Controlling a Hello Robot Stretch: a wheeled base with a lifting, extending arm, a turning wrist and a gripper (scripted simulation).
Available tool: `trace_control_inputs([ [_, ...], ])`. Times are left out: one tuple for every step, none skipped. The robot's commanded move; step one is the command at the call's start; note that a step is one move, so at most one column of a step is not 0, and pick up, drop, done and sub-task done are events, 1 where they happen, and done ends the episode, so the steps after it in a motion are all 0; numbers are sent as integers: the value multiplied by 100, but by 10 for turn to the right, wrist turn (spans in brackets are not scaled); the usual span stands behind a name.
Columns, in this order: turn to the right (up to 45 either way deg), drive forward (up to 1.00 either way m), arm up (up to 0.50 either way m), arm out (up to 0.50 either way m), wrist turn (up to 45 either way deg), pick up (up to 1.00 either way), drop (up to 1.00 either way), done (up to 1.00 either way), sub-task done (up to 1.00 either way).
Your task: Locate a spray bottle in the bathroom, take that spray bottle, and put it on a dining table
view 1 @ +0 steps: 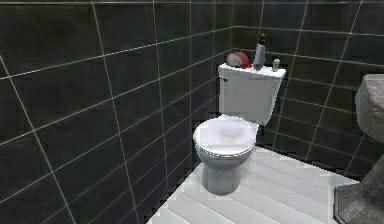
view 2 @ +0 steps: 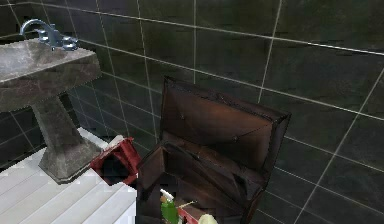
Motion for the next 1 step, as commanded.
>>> trace_control_inputs([
  [0, 0, 0, 0, 0, 100, 0, 0, 0],
])
